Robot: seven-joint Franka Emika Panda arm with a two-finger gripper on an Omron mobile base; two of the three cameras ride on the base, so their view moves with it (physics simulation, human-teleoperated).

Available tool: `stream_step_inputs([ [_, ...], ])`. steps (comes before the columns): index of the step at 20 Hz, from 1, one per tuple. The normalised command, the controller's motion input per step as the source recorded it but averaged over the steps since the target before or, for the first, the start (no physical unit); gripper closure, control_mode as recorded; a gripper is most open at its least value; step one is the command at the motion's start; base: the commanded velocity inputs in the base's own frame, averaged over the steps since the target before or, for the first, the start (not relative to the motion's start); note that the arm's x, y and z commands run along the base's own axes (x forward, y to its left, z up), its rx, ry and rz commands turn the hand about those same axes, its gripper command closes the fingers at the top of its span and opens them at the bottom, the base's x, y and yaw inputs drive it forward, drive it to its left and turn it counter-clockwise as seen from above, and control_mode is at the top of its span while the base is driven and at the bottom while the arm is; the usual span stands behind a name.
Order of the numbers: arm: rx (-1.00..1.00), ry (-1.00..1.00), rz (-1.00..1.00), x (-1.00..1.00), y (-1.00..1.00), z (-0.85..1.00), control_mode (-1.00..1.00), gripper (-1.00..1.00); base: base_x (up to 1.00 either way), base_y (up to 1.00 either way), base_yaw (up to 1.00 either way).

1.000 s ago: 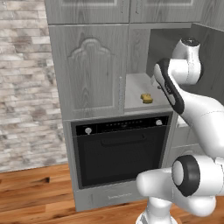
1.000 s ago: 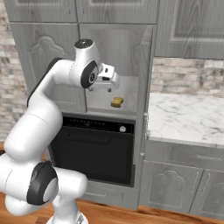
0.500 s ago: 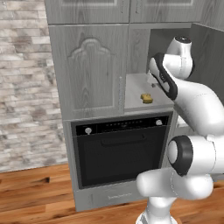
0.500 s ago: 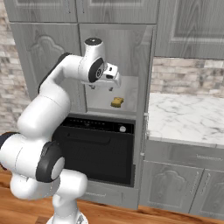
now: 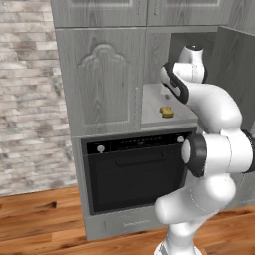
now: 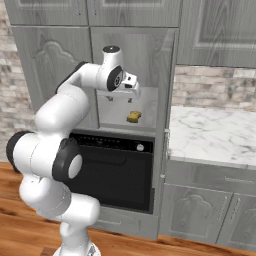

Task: Open the cabinet. Pick the sponge and place it next to the sink. Then close the cabinet.

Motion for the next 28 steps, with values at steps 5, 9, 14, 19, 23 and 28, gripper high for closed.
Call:
stream_step_inputs([
  [5,0.00,0.00,0.00,0.32,0.00,-0.74,-1.00,-1.00,0.00,0.00,0.00],
  [9,0.00,0.00,0.00,0.31,0.00,-0.34,-1.00,-1.00,0.00,0.00,0.00],
  [14,0.00,0.00,0.00,0.22,0.00,-0.06,-1.00,-1.00,0.00,0.00,0.00],
  [19,0.00,0.00,0.00,0.27,0.00,-0.14,-1.00,-1.00,0.00,0.00,0.00],
  [23,0.00,0.00,0.00,0.27,-0.10,-0.08,-1.00,-1.00,0.00,0.00,0.00],
  [28,0.00,0.02,0.00,0.23,-0.17,-0.10,-1.00,-1.00,0.00,0.00,0.00],
])
